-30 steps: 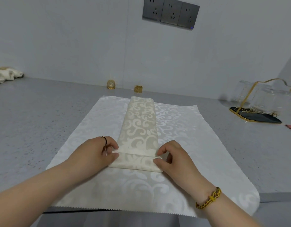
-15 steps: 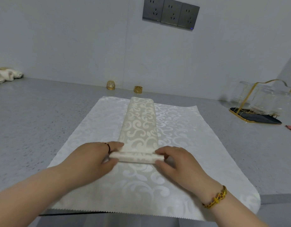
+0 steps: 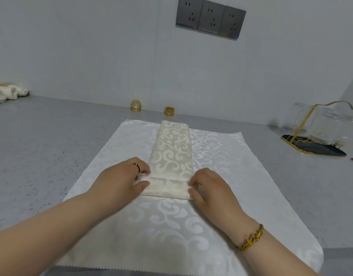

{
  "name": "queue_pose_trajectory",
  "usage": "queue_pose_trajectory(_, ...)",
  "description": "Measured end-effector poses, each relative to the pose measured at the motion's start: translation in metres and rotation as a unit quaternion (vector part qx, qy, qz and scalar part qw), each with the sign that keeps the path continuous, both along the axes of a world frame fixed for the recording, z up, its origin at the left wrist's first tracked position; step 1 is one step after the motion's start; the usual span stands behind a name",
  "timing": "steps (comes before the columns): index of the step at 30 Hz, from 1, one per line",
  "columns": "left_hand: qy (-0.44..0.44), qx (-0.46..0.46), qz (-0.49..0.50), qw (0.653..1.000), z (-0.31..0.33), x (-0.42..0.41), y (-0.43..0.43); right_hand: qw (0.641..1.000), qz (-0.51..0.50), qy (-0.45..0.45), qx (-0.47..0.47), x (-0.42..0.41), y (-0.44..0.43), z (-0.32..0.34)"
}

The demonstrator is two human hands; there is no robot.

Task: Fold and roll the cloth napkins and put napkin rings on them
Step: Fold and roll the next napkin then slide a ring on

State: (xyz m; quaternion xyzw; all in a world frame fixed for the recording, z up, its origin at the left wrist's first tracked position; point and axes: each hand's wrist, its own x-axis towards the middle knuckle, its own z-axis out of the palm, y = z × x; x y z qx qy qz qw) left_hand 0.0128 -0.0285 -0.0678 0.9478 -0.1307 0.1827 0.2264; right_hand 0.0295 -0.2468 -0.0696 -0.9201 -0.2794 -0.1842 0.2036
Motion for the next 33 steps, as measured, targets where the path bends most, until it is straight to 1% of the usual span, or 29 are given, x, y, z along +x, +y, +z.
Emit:
queue_pose_trajectory(1,-0.034,0.05,-0.024,0.998,-0.001,-0.002,0.003,0.999,0.016,-0.022,-0.032,-0.001,-0.002,-0.002)
queue_pose_trajectory(2,-0.032,0.083,-0.041,0.995,0.0,-0.006,0.006,0.998,0.025,-0.029,-0.058,-0.002,-0.005,-0.004)
queue_pose_trajectory(4,-0.075,0.147,-0.053,0.985,-0.005,-0.005,0.015,0.995,0.026,-0.037,-0.085,-0.001,-0.01,-0.007)
queue_pose_trajectory(6,-0.064,0.157,-0.068,0.983,-0.007,-0.002,0.017,0.996,0.023,-0.031,-0.086,0.001,-0.009,-0.006)
queue_pose_trajectory(8,-0.014,0.153,-0.076,0.985,-0.004,0.001,0.014,0.997,0.017,-0.002,-0.07,0.004,-0.005,-0.006)
queue_pose_trajectory(11,-0.026,0.15,-0.055,0.987,0.002,0.004,0.002,0.999,0.015,0.01,-0.048,0.006,0.0,-0.004)
queue_pose_trajectory(14,-0.057,0.104,-0.013,0.993,0.002,0.002,-0.001,0.999,0.026,0.027,-0.026,-0.001,-0.002,0.006)
queue_pose_trajectory(16,-0.022,0.064,-0.017,0.998,0.003,-0.007,0.003,0.997,0.043,0.071,-0.004,-0.01,-0.008,0.011)
queue_pose_trajectory(17,-0.007,0.041,-0.028,0.999,0.006,-0.014,0.006,0.993,0.048,0.11,0.007,-0.016,-0.011,0.014)
queue_pose_trajectory(18,0.022,0.019,-0.038,0.999,0.01,-0.02,0.008,0.986,0.052,0.156,0.028,-0.021,-0.013,0.017)
queue_pose_trajectory(19,0.058,-0.022,-0.046,0.997,0.014,-0.027,0.01,0.977,0.056,0.199,0.055,-0.026,-0.015,0.018)
queue_pose_trajectory(20,0.089,-0.074,-0.049,0.992,0.015,-0.03,0.012,0.967,0.058,0.236,0.083,-0.029,-0.017,0.018)
queue_pose_trajectory(22,0.134,-0.161,-0.057,0.976,0.012,-0.031,0.015,0.949,0.046,0.279,0.141,-0.031,-0.018,0.016)
queue_pose_trajectory(23,0.158,-0.173,-0.05,0.971,0.009,-0.029,0.015,0.943,0.035,0.288,0.162,-0.03,-0.017,0.015)
queue_pose_trajectory(25,0.189,-0.179,-0.032,0.965,0.007,-0.026,0.014,0.939,0.014,0.285,0.192,-0.027,-0.014,0.013)
queue_pose_trajectory(27,0.188,-0.202,-0.015,0.961,0.006,-0.024,0.012,0.95,-0.005,0.25,0.187,-0.025,-0.009,0.011)
queue_pose_trajectory(30,0.139,-0.207,0.013,0.968,0.005,-0.023,0.007,0.974,-0.03,0.176,0.136,-0.026,-0.004,0.007)
queue_pose_trajectory(33,0.083,-0.151,0.034,0.984,0.009,-0.026,0.002,0.987,-0.041,0.119,0.101,-0.026,-0.004,0.003)
